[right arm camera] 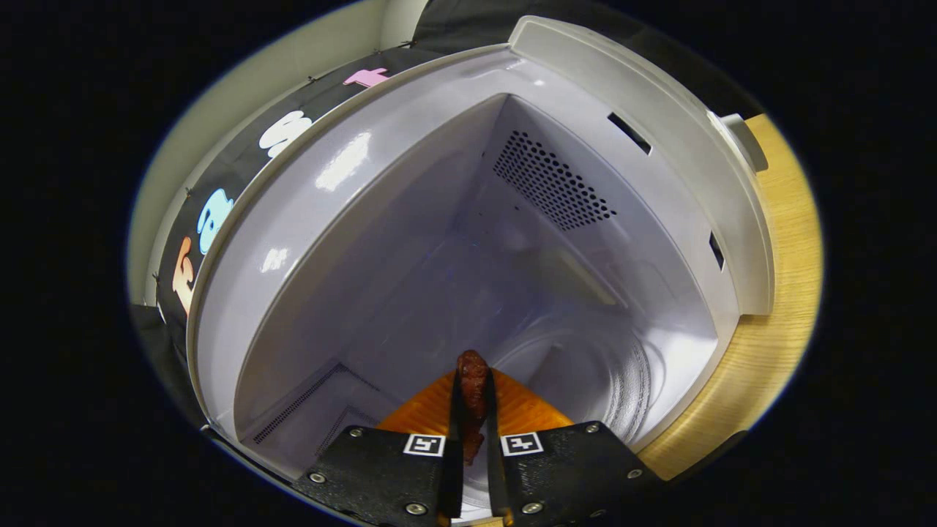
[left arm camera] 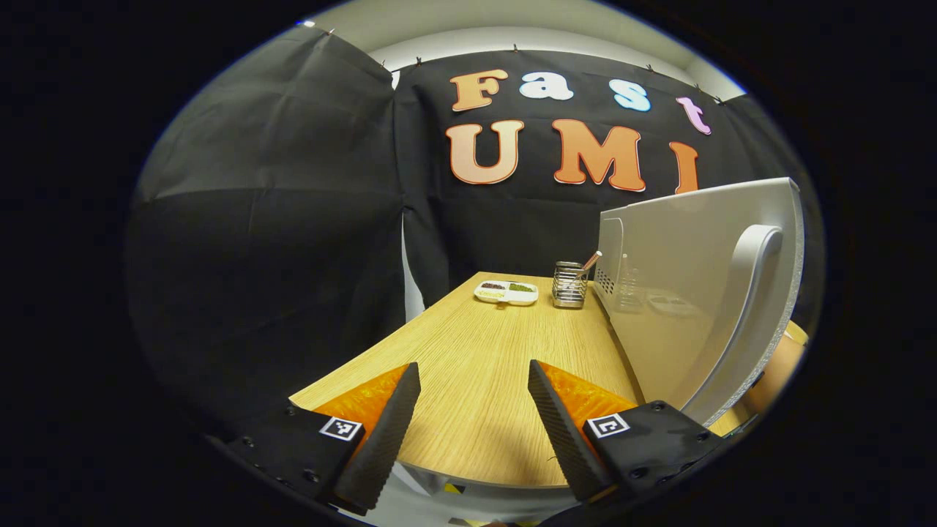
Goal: Open the microwave oven with the left hand, put the food in, and close the microwave oven.
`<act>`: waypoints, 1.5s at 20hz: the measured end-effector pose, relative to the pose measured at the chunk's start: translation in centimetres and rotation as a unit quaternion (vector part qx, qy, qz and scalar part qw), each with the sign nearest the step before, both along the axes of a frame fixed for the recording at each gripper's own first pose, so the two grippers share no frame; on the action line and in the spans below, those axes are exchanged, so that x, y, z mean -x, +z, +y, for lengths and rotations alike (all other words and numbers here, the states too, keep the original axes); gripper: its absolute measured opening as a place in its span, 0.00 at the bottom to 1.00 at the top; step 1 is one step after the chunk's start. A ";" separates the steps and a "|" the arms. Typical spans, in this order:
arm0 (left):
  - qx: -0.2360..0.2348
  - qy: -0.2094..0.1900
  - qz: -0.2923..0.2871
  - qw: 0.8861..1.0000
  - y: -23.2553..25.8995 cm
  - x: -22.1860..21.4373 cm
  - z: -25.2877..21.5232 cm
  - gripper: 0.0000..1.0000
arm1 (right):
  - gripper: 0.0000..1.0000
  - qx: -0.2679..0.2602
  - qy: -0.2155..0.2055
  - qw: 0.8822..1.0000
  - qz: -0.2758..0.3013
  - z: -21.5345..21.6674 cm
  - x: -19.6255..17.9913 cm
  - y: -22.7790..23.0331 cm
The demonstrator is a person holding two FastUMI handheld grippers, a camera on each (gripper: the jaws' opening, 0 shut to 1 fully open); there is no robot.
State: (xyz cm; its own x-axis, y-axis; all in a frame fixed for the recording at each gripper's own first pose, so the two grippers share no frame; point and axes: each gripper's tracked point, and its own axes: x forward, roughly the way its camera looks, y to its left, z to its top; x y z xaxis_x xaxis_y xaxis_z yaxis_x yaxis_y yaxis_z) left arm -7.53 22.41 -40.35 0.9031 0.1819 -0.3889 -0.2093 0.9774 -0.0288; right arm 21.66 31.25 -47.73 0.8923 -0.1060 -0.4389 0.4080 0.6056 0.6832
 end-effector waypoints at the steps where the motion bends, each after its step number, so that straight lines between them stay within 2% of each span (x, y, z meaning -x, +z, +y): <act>1: 0.000 0.001 0.000 1.000 0.0 0.0 -0.1 0.96 | 0.13 0.019 0.005 1.000 0.003 -0.1 0.2 -0.1; 5: -0.008 0.000 0.000 1.000 0.6 0.3 -0.5 0.96 | 0.23 0.098 0.051 0.994 0.018 -0.1 1.2 -0.1; 6: -0.014 -0.002 -0.004 1.000 1.1 0.4 -0.5 0.96 | 0.25 0.118 0.066 0.991 0.018 0.0 1.4 0.1; 7: -0.021 -0.003 -0.007 1.000 1.5 0.4 -0.6 0.91 | 0.27 0.135 0.079 0.987 0.020 -0.1 1.4 0.3; 10: -0.029 -0.006 -0.012 0.999 2.4 0.4 -1.0 0.90 | 0.35 0.179 0.119 0.976 0.045 -0.1 2.2 -0.4; 11: -0.028 -0.007 -0.015 0.999 2.6 0.4 -1.3 0.96 | 0.37 0.187 0.127 0.973 0.049 -0.4 2.3 -0.3; 12: -0.027 -0.009 -0.017 0.999 2.8 0.4 -1.6 0.90 | 0.42 0.195 0.130 0.971 0.054 -0.8 2.4 -0.4; 14: -0.032 -0.010 -0.017 0.999 3.2 0.6 -2.0 0.90 | 0.48 0.198 0.140 0.967 0.073 -1.2 2.5 -1.1; 16: -0.036 -0.012 -0.022 0.999 3.9 0.8 -2.4 0.96 | 0.57 0.215 0.142 0.960 0.106 -2.7 2.8 -1.7; 17: -0.035 -0.013 -0.021 0.999 4.0 0.8 -2.7 0.96 | 0.62 0.231 0.149 0.954 0.123 -3.1 3.1 -2.4; 19: -0.032 -0.018 -0.018 0.999 3.9 0.7 -3.4 0.96 | 0.70 0.234 0.171 0.949 0.128 -2.7 4.0 -2.1; 20: -0.032 -0.021 -0.016 0.999 3.9 0.7 -3.8 0.91 | 0.75 0.232 0.179 0.948 0.126 -2.7 4.5 -1.7; 21: -0.032 -0.024 -0.014 0.999 3.9 0.7 -4.1 0.96 | 0.77 0.237 0.182 0.946 0.126 -3.1 4.7 -1.5; 23: -0.031 -0.030 -0.013 0.999 4.1 0.6 -5.0 0.96 | 0.79 0.244 0.190 0.944 0.116 -3.5 5.7 -0.1; 24: -0.030 -0.034 -0.015 0.999 4.2 0.7 -5.4 0.92 | 0.79 0.245 0.196 0.943 0.111 -3.7 6.5 0.6; 26: -0.026 -0.040 -0.017 0.999 4.3 0.8 -6.2 0.96 | 0.80 0.267 0.208 0.937 0.090 -4.2 8.0 2.3; 27: -0.025 -0.043 -0.017 0.999 4.3 0.8 -6.7 0.90 | 0.80 0.279 0.217 0.932 0.080 -4.4 8.8 3.2; 28: -0.026 -0.043 -0.017 0.999 4.3 0.8 -7.0 0.90 | 0.80 0.285 0.229 0.928 0.068 -4.4 9.5 4.2; 30: -0.025 -0.049 -0.018 0.998 4.3 0.8 -7.5 0.97 | 0.81 0.281 0.255 0.924 0.049 -4.6 11.3 6.0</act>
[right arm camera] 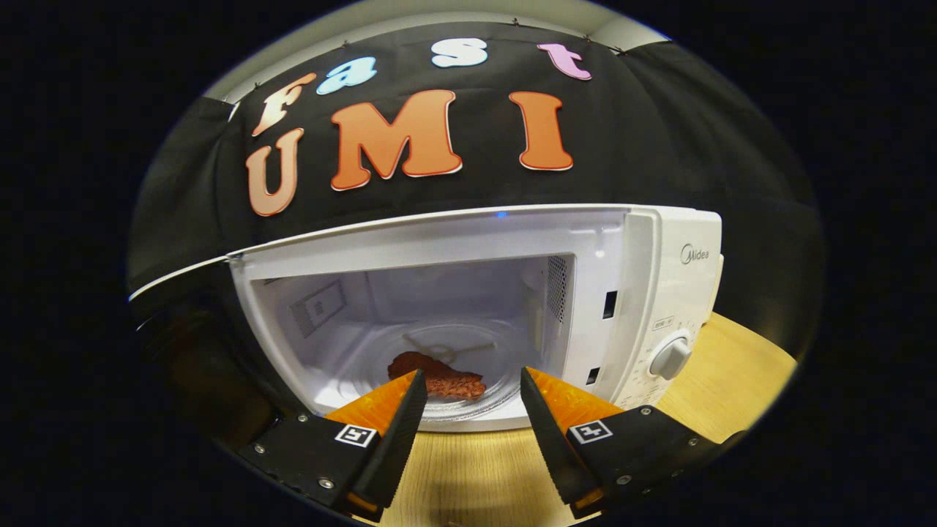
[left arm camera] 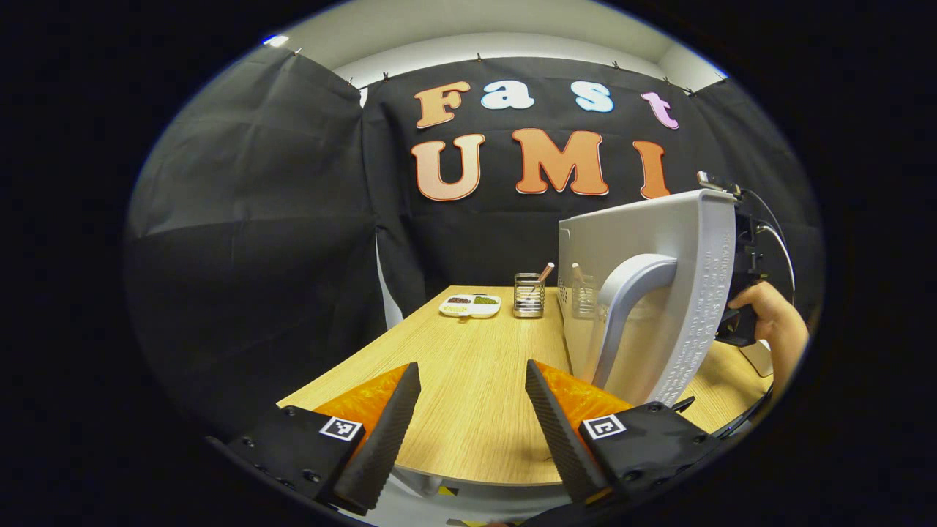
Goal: Open the microwave oven with the left hand, put the food in, and close the microwave oven.
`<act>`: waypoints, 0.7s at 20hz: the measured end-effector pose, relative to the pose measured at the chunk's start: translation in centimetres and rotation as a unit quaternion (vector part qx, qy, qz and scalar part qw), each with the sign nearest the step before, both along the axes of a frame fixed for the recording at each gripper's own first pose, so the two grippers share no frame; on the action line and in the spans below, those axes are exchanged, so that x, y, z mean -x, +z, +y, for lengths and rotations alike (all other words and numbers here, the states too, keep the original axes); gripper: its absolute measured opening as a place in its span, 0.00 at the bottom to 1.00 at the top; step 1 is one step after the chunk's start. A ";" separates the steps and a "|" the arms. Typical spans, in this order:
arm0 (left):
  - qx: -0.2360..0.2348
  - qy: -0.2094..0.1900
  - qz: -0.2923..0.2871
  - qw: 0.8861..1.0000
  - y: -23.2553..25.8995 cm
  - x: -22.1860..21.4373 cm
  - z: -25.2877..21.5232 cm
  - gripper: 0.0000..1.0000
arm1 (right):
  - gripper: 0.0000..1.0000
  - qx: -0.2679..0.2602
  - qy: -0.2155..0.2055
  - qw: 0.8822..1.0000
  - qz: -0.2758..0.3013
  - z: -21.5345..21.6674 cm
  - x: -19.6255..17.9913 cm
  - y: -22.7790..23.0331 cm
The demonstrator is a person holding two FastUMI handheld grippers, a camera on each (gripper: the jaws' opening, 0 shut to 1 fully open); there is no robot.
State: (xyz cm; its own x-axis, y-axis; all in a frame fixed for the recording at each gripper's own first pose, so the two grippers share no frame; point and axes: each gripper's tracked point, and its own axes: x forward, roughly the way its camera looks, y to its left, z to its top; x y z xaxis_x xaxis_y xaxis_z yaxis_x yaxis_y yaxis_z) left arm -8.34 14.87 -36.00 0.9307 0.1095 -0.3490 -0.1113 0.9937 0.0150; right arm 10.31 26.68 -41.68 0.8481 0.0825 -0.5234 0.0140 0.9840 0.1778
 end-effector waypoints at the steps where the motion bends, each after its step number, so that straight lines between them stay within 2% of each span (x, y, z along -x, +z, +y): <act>1: 0.003 -0.006 -0.002 1.000 0.2 0.0 -0.7 0.94 | 0.82 -0.005 0.012 1.000 -0.010 -0.3 0.7 1.3; 2: 0.007 -0.012 -0.006 1.000 0.4 0.1 -1.4 0.90 | 0.84 -0.006 0.020 0.999 -0.024 -1.1 1.2 2.8; 4: 0.015 -0.023 -0.008 1.000 0.5 0.2 -2.8 0.90 | 0.86 0.004 0.029 0.998 -0.058 -2.8 2.0 5.9; 6: 0.022 -0.034 -0.011 0.999 0.7 0.1 -4.3 0.94 | 0.86 0.015 0.033 0.995 -0.093 -4.8 2.8 8.9; 9: 0.025 -0.057 -0.019 0.998 1.2 -0.3 -6.9 0.94 | 0.87 0.008 0.028 0.991 -0.130 -8.0 4.1 12.5; 10: 0.025 -0.065 -0.023 0.997 1.4 -0.5 -7.9 0.90 | 0.87 0.006 0.023 0.990 -0.140 -9.1 4.8 13.3; 14: 0.026 -0.103 -0.034 0.994 2.5 -1.7 -11.8 0.94 | 0.88 0.019 0.011 0.986 -0.164 -13.3 6.9 16.0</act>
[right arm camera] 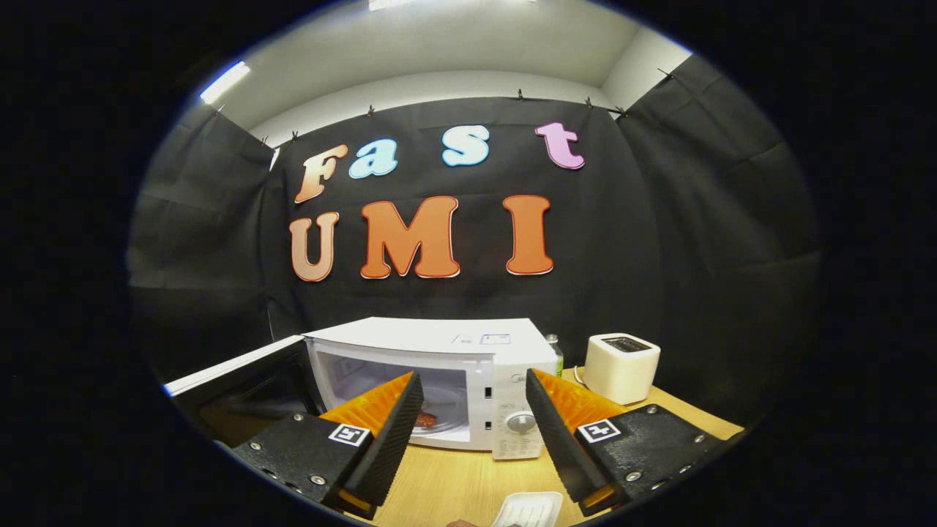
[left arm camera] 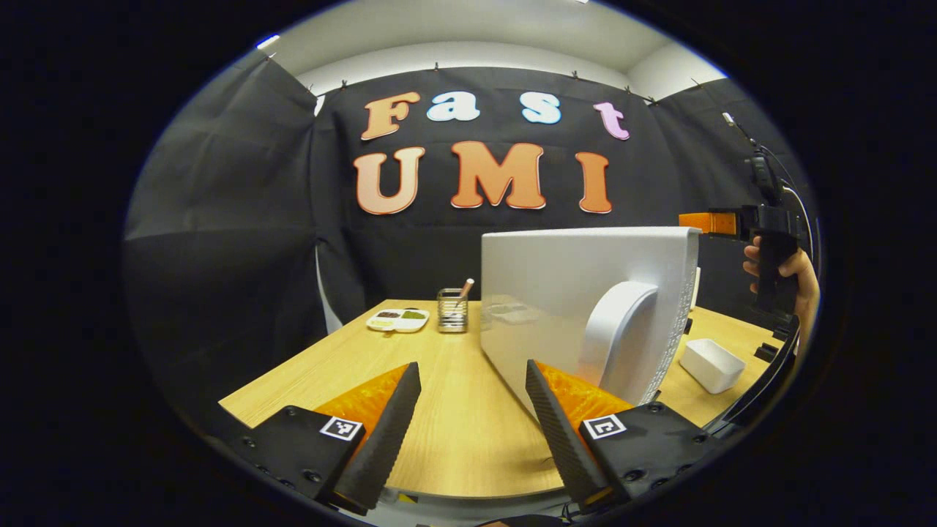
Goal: Open the microwave oven with the left hand, put the food in, and close the microwave oven.
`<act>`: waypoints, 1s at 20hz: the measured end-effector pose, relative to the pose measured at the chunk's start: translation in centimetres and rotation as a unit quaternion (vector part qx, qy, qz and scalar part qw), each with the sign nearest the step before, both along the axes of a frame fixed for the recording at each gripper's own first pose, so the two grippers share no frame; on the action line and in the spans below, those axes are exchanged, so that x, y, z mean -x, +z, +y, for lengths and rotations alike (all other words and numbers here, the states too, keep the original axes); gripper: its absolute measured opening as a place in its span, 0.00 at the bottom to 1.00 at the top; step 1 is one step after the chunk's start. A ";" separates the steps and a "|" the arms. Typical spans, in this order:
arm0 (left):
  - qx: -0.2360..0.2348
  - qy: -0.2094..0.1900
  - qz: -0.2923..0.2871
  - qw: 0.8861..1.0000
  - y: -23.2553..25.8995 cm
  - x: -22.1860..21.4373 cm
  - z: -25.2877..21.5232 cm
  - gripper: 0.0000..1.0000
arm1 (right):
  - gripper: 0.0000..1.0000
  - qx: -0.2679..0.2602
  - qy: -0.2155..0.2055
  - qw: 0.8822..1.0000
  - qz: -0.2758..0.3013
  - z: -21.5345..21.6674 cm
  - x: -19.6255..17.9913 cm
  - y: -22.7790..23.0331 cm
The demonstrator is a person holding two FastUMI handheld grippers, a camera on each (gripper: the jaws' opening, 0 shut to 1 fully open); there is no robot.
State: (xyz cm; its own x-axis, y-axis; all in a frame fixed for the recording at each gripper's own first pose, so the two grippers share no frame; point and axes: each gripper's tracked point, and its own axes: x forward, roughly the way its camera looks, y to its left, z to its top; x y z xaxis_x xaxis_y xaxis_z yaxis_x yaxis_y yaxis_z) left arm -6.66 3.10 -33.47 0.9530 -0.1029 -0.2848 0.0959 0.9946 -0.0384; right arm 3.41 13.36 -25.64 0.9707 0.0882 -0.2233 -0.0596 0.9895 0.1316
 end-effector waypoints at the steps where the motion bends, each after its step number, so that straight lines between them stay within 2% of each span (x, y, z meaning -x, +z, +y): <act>1: -0.001 -0.009 -0.004 1.000 0.3 -0.3 -1.0 0.94 | 0.88 0.002 -0.001 1.000 -0.004 -0.9 0.2 0.6; 2: -0.002 -0.017 -0.007 1.000 0.5 -0.7 -2.0 0.90 | 0.88 -0.001 0.000 1.000 -0.005 -1.6 0.8 1.0; 4: -0.003 -0.036 -0.011 0.999 0.6 -1.3 -4.4 0.94 | 0.88 0.001 -0.004 1.000 -0.009 -3.3 1.5 1.7; 6: -0.002 -0.052 -0.012 0.999 0.6 -1.9 -6.5 0.90 | 0.88 0.017 -0.016 1.000 -0.012 -5.5 1.9 1.9; 7: -0.001 -0.060 -0.011 0.998 0.5 -2.2 -7.7 0.94 | 0.88 0.026 -0.020 0.999 -0.010 -6.5 2.2 1.8; 8: -0.001 -0.069 -0.010 0.998 0.4 -2.5 -8.8 0.91 | 0.88 0.032 -0.022 0.999 -0.008 -7.3 2.5 1.7; 10: 0.002 -0.085 -0.011 0.996 0.3 -3.2 -11.2 0.90 | 0.89 0.035 -0.021 0.999 -0.011 -8.5 3.0 1.9; 11: 0.005 -0.092 -0.011 0.996 0.4 -3.4 -12.4 0.94 | 0.89 0.034 -0.022 0.999 -0.012 -9.3 2.9 2.0; 12: 0.008 -0.098 -0.010 0.995 0.3 -3.9 -13.5 0.90 | 0.89 0.033 -0.022 0.999 -0.013 -9.9 3.2 2.2; 14: 0.016 -0.112 -0.008 0.994 -0.1 -4.7 -15.8 0.93 | 0.90 0.038 -0.025 0.999 -0.013 -11.3 3.4 2.0; 16: 0.022 -0.121 -0.003 0.992 -0.5 -5.5 -17.8 0.90 | 0.90 0.043 -0.029 0.999 -0.011 -12.8 3.8 1.9; 17: 0.029 -0.127 0.001 0.992 -0.7 -5.9 -18.8 0.85 | 0.89 0.044 -0.030 0.999 -0.010 -13.3 3.9 1.8; 19: 0.041 -0.139 0.019 0.989 -1.6 -6.8 -20.9 0.63 | 0.89 0.043 -0.030 0.999 -0.010 -14.1 4.2 1.6; 20: 0.045 -0.145 0.025 0.988 -1.9 -7.3 -21.9 0.51 | 0.94 0.042 -0.031 0.999 -0.009 -14.4 4.2 1.5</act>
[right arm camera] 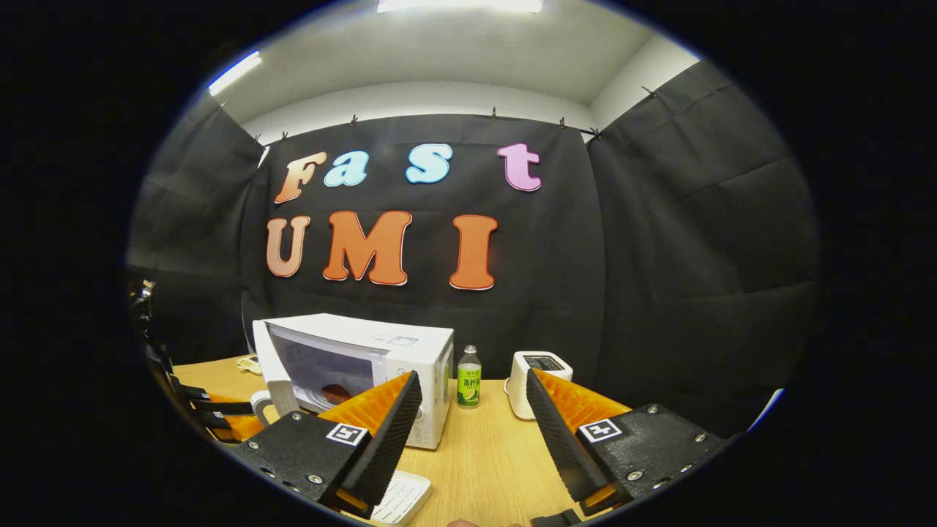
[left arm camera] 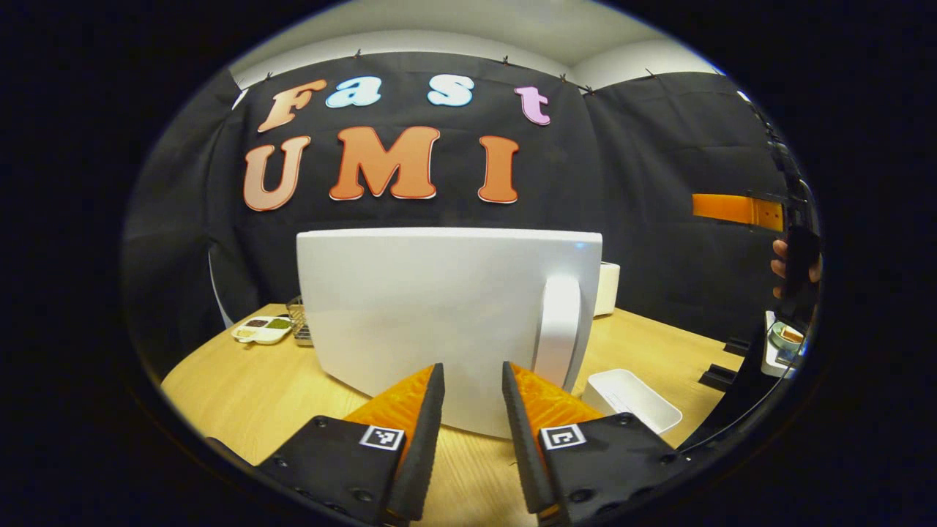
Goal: Open the microwave oven with the left hand, put the food in, and close the microwave oven.
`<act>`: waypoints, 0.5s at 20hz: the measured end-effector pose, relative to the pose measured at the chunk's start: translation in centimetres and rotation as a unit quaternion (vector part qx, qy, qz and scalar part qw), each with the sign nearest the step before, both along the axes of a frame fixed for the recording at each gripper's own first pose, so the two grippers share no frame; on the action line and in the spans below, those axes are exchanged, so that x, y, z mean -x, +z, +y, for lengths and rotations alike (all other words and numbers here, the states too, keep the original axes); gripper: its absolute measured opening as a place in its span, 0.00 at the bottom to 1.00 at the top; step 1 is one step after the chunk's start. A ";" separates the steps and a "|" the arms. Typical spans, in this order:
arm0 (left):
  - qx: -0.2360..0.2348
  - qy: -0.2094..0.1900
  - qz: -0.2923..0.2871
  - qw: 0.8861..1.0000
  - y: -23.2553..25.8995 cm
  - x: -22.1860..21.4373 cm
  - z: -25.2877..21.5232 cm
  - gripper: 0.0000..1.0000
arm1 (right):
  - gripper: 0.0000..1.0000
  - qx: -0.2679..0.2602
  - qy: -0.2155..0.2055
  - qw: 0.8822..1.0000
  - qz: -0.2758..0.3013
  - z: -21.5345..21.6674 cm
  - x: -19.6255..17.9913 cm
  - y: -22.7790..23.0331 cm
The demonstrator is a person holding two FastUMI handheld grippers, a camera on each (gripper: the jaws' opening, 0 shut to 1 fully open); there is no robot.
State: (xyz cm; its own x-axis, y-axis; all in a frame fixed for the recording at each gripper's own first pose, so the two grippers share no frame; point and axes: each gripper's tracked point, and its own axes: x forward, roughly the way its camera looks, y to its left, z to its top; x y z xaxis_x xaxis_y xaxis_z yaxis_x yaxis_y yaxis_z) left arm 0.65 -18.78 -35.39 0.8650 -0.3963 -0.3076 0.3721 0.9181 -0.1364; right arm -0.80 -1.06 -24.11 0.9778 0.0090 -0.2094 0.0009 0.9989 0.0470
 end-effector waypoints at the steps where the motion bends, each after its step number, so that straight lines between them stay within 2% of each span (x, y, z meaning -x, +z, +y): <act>1: 0.004 -0.007 0.002 1.000 -0.1 -0.5 -1.0 0.43 | 0.90 -0.002 -0.001 1.000 0.000 -0.5 0.0 -0.1; 3: 0.008 -0.002 0.005 1.000 -0.6 -2.0 -2.1 0.27 | 0.90 -0.008 -0.001 1.000 -0.001 -1.2 0.4 -0.1; 4: 0.011 0.005 0.007 1.000 -0.9 -2.9 -2.3 0.14 | 0.89 -0.011 0.000 1.000 -0.003 -1.5 0.5 -0.1; 7: 0.019 -0.005 0.011 1.000 -1.4 -4.5 -4.3 0.13 | 0.89 -0.013 -0.004 1.000 -0.006 -2.6 0.5 0.0; 10: 0.003 -0.006 0.009 1.000 -1.8 -6.5 -5.9 0.13 | 0.89 -0.023 -0.002 1.000 -0.007 -3.2 0.8 -0.1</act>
State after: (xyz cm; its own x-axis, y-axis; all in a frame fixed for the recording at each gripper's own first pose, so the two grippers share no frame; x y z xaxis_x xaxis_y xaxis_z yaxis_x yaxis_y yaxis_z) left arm 7.11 -24.65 -37.24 0.8550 -0.4079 -0.3202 0.3797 0.9130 -0.1492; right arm -1.56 -4.22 -24.20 0.9806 0.0135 -0.1954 0.0048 0.9957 0.0927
